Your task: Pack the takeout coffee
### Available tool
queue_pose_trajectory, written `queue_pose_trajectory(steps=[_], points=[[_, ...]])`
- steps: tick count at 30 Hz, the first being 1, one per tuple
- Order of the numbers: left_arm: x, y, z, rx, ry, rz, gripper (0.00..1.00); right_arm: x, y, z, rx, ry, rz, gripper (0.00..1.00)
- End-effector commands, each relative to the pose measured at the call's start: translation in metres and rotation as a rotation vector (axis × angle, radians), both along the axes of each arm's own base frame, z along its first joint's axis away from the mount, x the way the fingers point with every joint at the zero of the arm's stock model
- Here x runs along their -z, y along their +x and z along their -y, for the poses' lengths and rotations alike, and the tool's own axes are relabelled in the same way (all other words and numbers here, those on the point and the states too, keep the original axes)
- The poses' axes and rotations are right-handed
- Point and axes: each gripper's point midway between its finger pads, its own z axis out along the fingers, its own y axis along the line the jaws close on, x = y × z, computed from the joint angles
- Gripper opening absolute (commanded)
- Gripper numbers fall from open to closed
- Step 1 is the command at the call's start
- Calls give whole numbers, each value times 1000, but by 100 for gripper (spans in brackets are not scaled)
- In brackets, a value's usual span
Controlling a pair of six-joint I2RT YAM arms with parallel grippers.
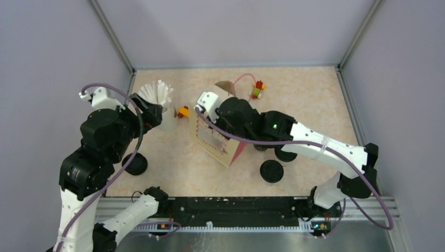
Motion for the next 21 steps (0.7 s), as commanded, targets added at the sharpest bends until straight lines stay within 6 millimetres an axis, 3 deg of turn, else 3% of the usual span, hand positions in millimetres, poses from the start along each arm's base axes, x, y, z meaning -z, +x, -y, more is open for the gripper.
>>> queue_pose_trajectory(steps=[1, 5, 8, 13, 17, 21], points=[[-1, -1, -10, -48, 18, 4, 99, -5, -18, -17, -80, 127, -6, 0], [20, 5, -1, -31, 10, -51, 99, 22, -27, -24, -79, 90, -32, 0], [37, 7, 6, -26, -14, -105, 99, 30, -34, -32, -86, 88, -52, 0], [50, 7, 15, -16, -73, -146, 99, 32, -50, -48, -124, 97, -93, 3], [58, 6, 22, 2, -100, -175, 99, 30, -55, -48, -104, 104, -137, 26], [69, 1, 29, 33, -119, -223, 99, 2, -63, -43, -112, 156, -165, 46]])
